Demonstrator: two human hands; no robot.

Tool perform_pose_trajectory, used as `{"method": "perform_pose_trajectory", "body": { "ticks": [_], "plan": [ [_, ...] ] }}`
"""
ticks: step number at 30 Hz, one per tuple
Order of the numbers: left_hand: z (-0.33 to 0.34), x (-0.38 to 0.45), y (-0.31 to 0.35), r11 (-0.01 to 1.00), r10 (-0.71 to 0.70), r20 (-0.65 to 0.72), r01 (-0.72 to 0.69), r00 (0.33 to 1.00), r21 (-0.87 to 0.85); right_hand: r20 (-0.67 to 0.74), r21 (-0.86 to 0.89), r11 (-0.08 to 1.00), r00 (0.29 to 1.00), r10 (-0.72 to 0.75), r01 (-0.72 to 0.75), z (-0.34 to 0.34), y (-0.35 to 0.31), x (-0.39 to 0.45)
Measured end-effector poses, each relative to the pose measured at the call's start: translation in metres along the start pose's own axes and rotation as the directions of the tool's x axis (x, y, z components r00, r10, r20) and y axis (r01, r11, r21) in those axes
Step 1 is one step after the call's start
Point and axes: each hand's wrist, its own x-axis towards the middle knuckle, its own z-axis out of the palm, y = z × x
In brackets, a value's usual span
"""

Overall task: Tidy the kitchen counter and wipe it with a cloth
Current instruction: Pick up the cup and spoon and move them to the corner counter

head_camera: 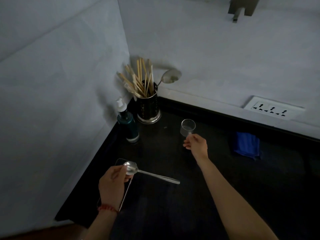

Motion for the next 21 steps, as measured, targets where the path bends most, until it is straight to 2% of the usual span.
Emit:
{"method": "perform_pose_trajectory", "body": {
  "ticks": [5, 10, 13, 18, 21],
  "plan": [
    [0.003, 0.005, 0.004, 0.999, -0.012, 0.009, 0.012, 1.000, -0.037, 0.011, -0.045, 0.999, 1.000, 0.016, -0.016, 0.006, 0.006, 0.008],
    [0.007, 0.012, 0.007, 1.000, -0.027, 0.016, 0.027, 0.999, 0.001, 0.034, -0.071, 0.997, 0.999, 0.006, -0.004, 0.005, 0.008, 0.009],
    [0.012, 0.013, 0.016, 1.000, 0.013, 0.031, -0.014, 0.999, 0.027, 0.018, -0.068, 0.998, 1.000, 0.001, 0.000, 0.002, 0.009, 0.006],
    [0.019, 0.021, 0.051, 0.971, 0.217, 0.026, -0.218, 0.976, 0.102, -0.072, -0.100, 0.995, 0.997, 0.002, -0.009, -0.001, 0.013, -0.013],
    [0.024, 0.031, 0.081, 0.878, 0.455, 0.014, -0.451, 0.890, 0.160, -0.112, -0.202, 0.979, 0.993, -0.040, 0.017, -0.001, 0.021, -0.032]
  ]
}}
